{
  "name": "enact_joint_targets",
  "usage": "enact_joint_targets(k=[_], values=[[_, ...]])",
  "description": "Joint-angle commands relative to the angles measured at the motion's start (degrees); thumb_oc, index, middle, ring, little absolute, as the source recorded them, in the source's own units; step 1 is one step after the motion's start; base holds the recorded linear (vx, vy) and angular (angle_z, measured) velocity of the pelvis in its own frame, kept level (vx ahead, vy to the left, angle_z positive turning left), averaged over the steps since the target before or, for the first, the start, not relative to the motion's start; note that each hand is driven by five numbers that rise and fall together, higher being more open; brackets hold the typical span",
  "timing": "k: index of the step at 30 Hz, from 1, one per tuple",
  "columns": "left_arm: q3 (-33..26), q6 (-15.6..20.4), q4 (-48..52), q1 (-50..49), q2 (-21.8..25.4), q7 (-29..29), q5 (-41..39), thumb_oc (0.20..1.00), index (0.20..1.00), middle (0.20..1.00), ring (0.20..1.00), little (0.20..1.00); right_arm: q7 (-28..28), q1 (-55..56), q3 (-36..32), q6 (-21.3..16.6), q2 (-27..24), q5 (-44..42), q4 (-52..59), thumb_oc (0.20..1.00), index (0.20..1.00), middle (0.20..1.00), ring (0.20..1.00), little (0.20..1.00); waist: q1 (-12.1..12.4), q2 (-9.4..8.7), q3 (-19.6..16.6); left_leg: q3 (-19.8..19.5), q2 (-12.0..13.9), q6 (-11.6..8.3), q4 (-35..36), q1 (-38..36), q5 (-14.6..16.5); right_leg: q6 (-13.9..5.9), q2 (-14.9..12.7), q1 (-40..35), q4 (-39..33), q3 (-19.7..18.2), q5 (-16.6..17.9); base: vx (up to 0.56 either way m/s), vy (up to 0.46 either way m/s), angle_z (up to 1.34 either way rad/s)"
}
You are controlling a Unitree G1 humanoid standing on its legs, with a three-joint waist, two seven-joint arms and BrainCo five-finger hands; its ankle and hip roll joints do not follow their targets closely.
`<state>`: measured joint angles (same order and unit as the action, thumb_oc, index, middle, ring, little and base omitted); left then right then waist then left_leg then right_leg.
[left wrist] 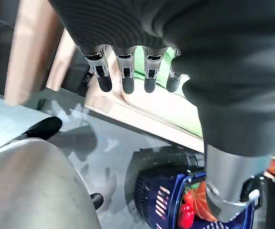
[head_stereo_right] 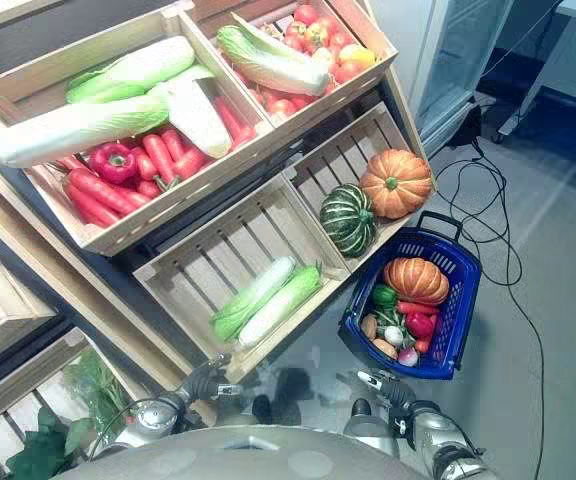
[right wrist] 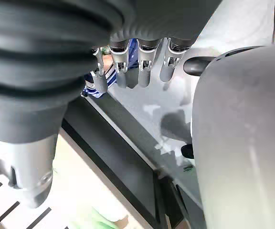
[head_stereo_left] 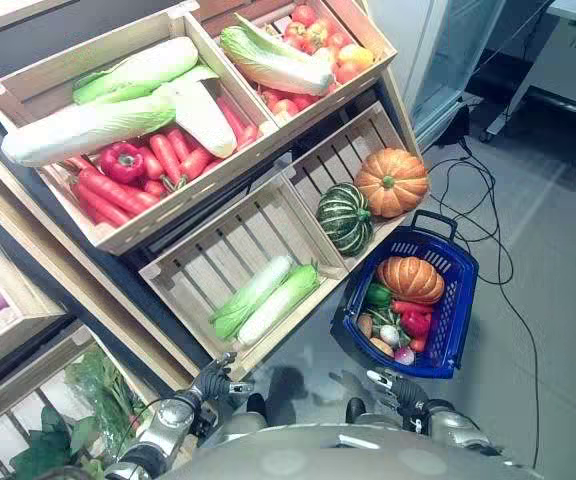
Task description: Pick up fruits and vegetables into the basket
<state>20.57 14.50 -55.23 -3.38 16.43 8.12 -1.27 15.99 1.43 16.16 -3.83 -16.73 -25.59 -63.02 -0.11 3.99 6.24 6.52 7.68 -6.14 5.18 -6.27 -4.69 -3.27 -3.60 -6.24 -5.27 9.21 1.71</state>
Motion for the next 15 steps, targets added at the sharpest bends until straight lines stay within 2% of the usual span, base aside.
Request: enact_joint_targets(k=[1,5,15], values=[[1.94,3.98,-1.3,4.09,1.29,-1.26,-0.7,1.0,1.0,1.0,1.0,1.0,1.03,-3.95,1.64,-2.19,1.33,0.0,-2.1,1.0,1.0,1.0,1.0,1.0,0.42,-2.32,2.01,0.14,-2.52,2.51,-0.59,0.14,5.75,-3.91,-4.43,0.15,3.52,2.39,-3.49,-0.3,-0.131,0.91],[1.92,2.63,-1.3,4.45,1.16,-2.13,-0.71,1.0,1.0,1.0,1.0,1.0,1.08,-3.97,1.73,-2.47,1.4,0.14,-2.26,1.0,1.0,1.0,1.0,1.0,0.38,-2.41,1.97,0.15,-2.63,2.65,-0.56,-0.12,5.91,-3.93,-4.42,0.06,3.54,2.32,-3.49,0.0,0.0,0.0],[2.38,4.2,-1.62,4.51,1.29,-3.04,1.2,1.0,1.0,1.0,1.0,1.0,1.31,-3.8,1.69,-3.2,1.31,0.78,-2.58,1.0,1.0,1.0,1.0,1.0,0.29,-2.42,2.13,0.39,-2.76,2.85,-0.46,-0.2,6.1,-4.0,-4.48,0.1,3.54,2.41,-3.6,0.0,0.0,0.0]])
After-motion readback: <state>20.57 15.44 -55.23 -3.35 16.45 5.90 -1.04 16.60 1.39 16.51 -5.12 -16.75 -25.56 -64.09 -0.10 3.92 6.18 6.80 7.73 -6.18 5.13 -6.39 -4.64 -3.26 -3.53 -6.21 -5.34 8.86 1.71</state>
